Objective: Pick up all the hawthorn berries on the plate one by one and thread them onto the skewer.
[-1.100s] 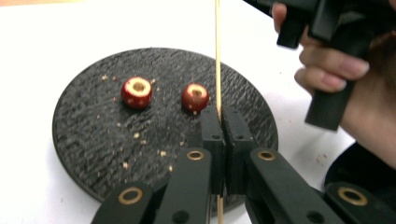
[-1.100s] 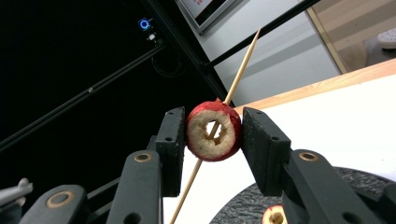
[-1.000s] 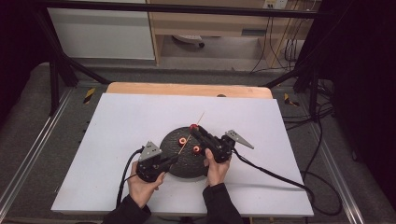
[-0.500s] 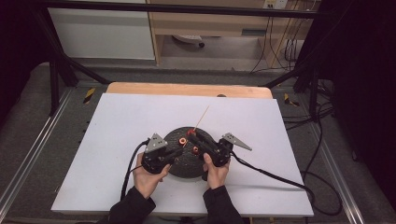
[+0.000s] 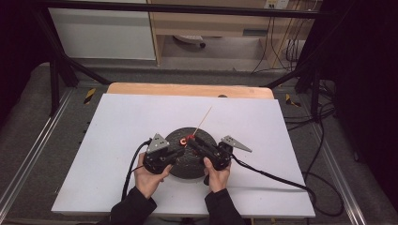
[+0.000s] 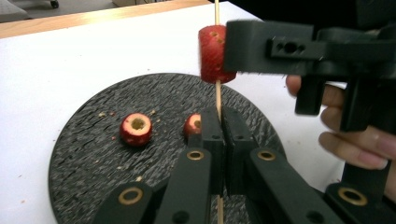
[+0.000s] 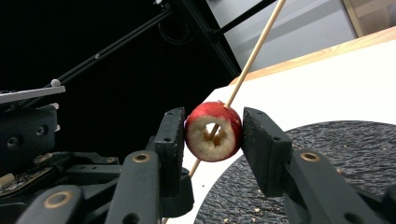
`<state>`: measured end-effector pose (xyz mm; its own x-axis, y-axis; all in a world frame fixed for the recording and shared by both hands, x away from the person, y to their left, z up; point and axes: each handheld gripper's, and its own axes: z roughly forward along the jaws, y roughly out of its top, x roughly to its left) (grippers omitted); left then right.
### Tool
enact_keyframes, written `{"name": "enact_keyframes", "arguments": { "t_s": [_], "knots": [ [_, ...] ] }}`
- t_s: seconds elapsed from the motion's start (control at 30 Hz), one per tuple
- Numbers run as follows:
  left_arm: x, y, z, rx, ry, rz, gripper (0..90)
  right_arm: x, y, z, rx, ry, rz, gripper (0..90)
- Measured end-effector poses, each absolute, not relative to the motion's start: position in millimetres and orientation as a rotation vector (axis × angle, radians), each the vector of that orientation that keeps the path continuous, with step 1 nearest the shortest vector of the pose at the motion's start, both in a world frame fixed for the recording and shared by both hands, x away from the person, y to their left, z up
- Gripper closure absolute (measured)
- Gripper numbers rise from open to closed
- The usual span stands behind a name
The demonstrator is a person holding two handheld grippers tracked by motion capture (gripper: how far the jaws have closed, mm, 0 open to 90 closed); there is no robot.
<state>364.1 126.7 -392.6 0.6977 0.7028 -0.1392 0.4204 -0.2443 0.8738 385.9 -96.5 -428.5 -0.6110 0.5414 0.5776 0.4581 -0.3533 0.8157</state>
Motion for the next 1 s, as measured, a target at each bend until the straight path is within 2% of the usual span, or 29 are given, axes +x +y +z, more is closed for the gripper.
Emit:
{"name": "enact_keyframes", "arguments": {
  "t_s": [0.13,0.43,0.6,0.77,1.0],
  "knots": [
    [360,136,-393,1.886,0.871,0.344,88.1,385,-101,-422,1.325,1.776,2.098,48.7],
    [351,171,-402,1.926,0.877,0.356,88.1,391,-113,-412,1.282,1.969,1.91,22.7],
    [345,190,-407,1.952,0.884,0.359,88.1,396,-118,-411,1.262,2.138,1.775,13.4],
    [339,207,-412,1.959,0.895,0.363,88.1,399,-123,-412,1.236,2.261,1.612,8.1],
    [333,221,-419,1.965,0.9,0.345,88.1,405,-126,-411,1.213,2.369,1.453,5.8]
  ]
}}
